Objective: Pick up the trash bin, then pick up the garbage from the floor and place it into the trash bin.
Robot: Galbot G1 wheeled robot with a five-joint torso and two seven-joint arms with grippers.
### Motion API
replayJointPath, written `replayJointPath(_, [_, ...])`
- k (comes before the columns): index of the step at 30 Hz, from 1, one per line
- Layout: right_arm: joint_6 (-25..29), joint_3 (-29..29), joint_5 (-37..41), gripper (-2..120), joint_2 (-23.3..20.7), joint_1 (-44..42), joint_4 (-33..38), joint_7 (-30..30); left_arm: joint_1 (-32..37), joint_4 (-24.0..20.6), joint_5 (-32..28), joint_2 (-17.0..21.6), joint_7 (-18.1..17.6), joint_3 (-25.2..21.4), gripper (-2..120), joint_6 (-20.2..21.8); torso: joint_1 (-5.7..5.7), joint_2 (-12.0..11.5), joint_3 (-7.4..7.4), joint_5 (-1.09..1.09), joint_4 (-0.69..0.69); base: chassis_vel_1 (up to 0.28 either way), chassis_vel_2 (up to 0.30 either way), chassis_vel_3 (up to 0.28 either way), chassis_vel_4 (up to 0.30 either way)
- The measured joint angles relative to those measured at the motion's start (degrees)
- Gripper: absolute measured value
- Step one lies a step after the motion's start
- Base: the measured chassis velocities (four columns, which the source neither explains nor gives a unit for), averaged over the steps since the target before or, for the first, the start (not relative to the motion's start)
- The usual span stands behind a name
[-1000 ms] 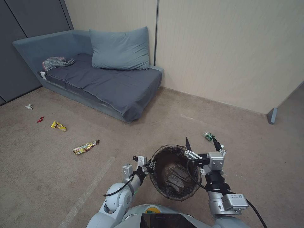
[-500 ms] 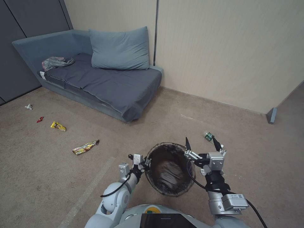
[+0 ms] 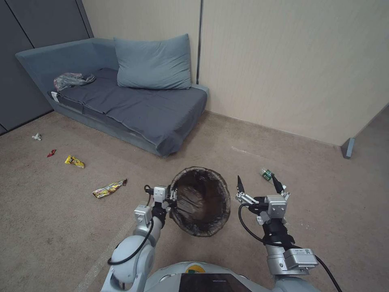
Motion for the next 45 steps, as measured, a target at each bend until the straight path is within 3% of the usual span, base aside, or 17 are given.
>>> replayJointPath(3, [0.0, 0.0, 0.0, 100, 0.0, 0.0, 0.0, 0.0, 1.51, -2.44, 1.81, -0.4, -0.53, -0.1, 7, -0.43, 0.0, 0.0, 0.0, 0.0, 0.0, 0.0, 0.0, 0.0, 0.0])
replayJointPath(6, [0.0, 0.0, 0.0, 100, 0.01, 0.0, 0.0, 0.01, 3.98, -7.71, 4.02, 0.32, -1.82, -1.45, 7, -0.52, 0.0, 0.0, 0.0, 0.0, -0.03, 0.0, 0.0, 0.0, 0.0])
replayJointPath(10, [0.0, 0.0, 0.0, 100, 0.01, 0.0, 0.0, 0.01, 5.68, -10.17, 4.91, 0.75, -2.26, -2.36, 7, -0.5, 0.0, 0.0, 0.0, 0.0, -0.01, 0.0, 0.0, 0.0, 0.0])
replayJointPath(14, [0.09, 0.51, 0.04, 100, 0.01, 0.33, -0.01, 0.04, 6.19, -10.78, 5.24, 0.76, -2.49, -2.41, 7, -0.5, 0.0, 0.0, 0.0, 0.0, -0.03, 0.0, 0.0, 0.0, 0.0])
replayJointPath(20, [2.51, 7.49, 1.97, 100, 0.02, 5.68, -0.94, 1.53, 6.37, -11.25, 5.59, 0.68, -2.73, -2.36, 7, -0.5, 0.0, 0.0, 0.0, 0.0, -0.02, 0.0, 0.0, 0.0, 0.0])
replayJointPath(45, [3.85, 8.2, 3.45, 100, 0.01, 6.26, -1.45, 1.16, 5.82, -10.88, 6.72, 1.23, -2.9, -1.92, 7, -0.45, 0.0, 0.0, 0.0, 0.0, -0.02, 0.0, 0.0, 0.0, 0.0])
